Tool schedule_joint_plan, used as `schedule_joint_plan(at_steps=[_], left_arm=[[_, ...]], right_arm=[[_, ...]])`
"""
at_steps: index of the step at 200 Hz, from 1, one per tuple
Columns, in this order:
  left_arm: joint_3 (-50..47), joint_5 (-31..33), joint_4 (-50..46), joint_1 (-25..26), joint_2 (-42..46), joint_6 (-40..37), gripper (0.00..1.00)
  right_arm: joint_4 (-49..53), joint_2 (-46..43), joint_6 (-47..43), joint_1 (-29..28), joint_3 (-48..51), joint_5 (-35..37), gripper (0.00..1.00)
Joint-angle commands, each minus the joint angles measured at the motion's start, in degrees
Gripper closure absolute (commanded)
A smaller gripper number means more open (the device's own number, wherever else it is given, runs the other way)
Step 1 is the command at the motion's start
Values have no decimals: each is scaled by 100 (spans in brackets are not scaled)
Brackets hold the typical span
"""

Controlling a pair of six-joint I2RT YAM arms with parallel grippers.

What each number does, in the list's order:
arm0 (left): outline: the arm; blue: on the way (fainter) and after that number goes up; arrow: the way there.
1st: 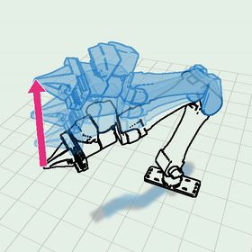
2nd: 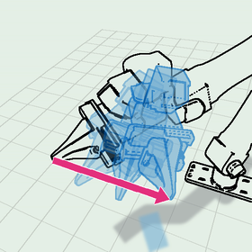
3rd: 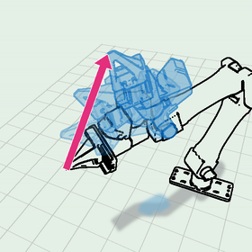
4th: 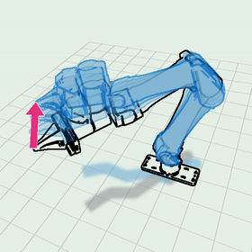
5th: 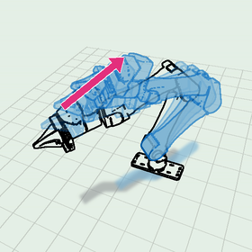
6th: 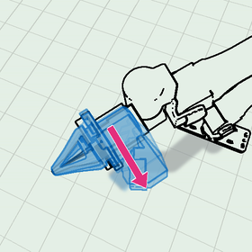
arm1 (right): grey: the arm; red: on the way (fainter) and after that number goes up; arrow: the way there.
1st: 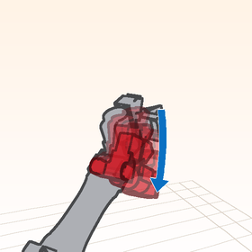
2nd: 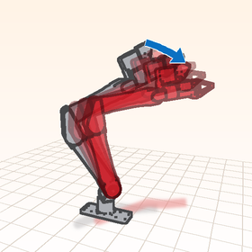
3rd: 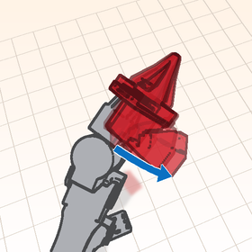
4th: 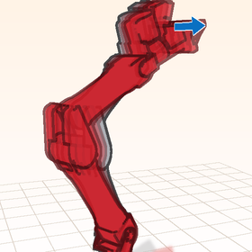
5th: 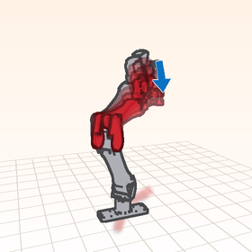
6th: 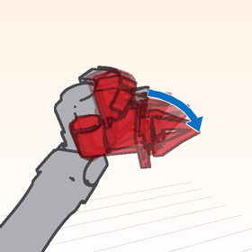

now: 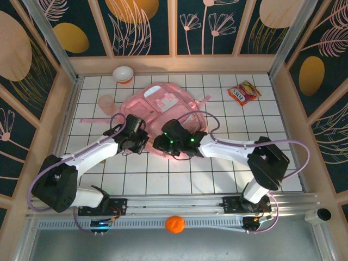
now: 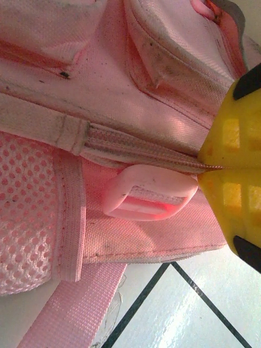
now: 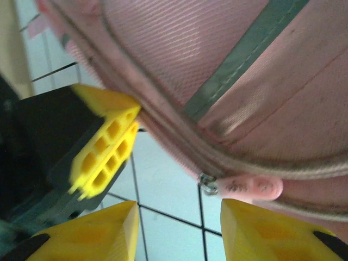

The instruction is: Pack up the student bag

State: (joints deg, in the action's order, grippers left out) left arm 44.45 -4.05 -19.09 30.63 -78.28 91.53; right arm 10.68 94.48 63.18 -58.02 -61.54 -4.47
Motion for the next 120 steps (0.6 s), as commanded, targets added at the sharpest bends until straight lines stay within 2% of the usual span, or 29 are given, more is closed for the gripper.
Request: schedule_joint_plan(at_steps=[1,55,99,120], left_arm=[[-76,-104,-39,-18,125,-56,100],[-152,-111,13,-15,123,-104,100],[-154,-87,21,-15,140,-117,100],[-140,-95,37,-17,104,-136,100]], right_arm=[[970,268,6,-45,-448,501,56],[778,256,-148,127,-269,429,52],[1271,321,-147,189,-394,663,51],[1094,350,-212,211,-340,577,50]])
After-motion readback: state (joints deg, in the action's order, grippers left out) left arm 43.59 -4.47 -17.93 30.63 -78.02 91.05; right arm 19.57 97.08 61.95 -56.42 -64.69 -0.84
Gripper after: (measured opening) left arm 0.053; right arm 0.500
